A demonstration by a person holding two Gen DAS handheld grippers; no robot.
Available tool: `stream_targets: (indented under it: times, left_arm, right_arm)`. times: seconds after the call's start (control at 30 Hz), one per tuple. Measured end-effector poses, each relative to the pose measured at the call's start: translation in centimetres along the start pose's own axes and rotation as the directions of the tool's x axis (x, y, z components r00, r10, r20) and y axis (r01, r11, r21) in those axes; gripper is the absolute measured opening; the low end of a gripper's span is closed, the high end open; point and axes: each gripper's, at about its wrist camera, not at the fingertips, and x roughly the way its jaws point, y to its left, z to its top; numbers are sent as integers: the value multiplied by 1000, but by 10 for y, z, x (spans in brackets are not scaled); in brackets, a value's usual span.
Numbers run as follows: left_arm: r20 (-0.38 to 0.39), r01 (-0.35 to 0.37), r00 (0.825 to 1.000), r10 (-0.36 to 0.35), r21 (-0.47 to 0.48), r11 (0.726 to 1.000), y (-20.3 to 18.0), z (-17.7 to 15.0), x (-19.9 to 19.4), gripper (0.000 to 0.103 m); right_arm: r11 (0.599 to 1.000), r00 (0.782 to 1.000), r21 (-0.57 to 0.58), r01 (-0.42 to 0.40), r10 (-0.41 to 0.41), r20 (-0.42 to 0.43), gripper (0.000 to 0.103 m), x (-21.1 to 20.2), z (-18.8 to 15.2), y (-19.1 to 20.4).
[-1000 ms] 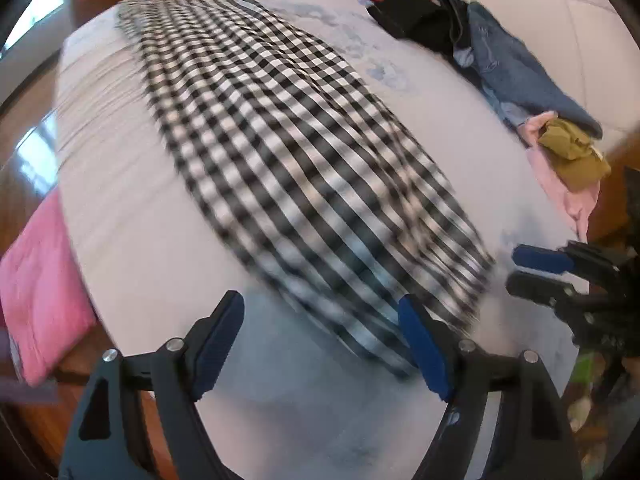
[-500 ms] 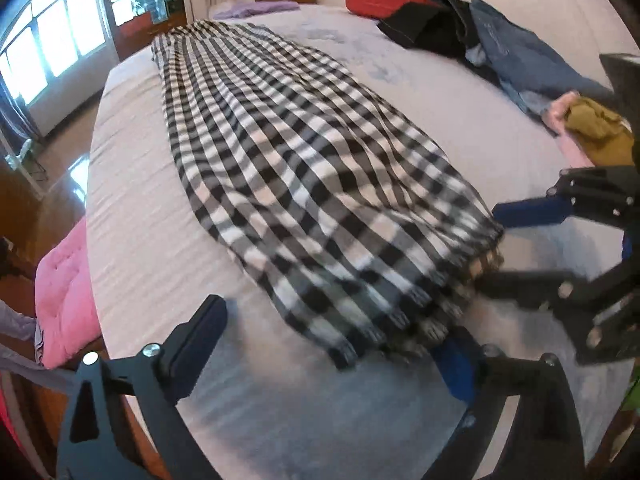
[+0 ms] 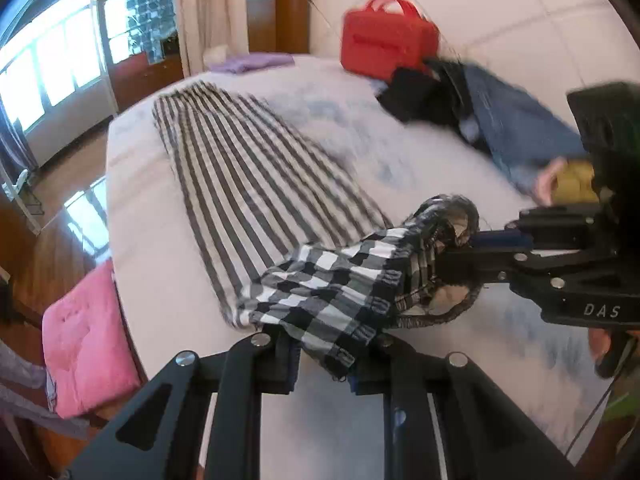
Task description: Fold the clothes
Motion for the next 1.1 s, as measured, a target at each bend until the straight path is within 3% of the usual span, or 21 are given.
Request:
stream_targets:
  times: [0.2,0.47,0.67,0.9,1.1]
  left_arm:
    - [70,-13,998,11,23,1000,54,72,6,17]
    - [94,-3,996,-7,106,994,147,167,55,17]
    - [116,9,993,-21,109,994,205,242,80,17]
    - [153,-64,987,46,110,992,263,320,116,17]
    - [86,-47,996,40,76,996,333,384,205,17]
  right_arm:
    - [1000,995,-10,14,-13,98,14,4,86,1]
    - [995,977,26,92,-95,193,13,60,216,-14]
    - [989,968,91,114,-131,213,11,99,304,-36]
    - [991,965,60,116,-127,230,11,139,399,-57]
    - [991,974,76,112,-125,187,11,214,486,-105]
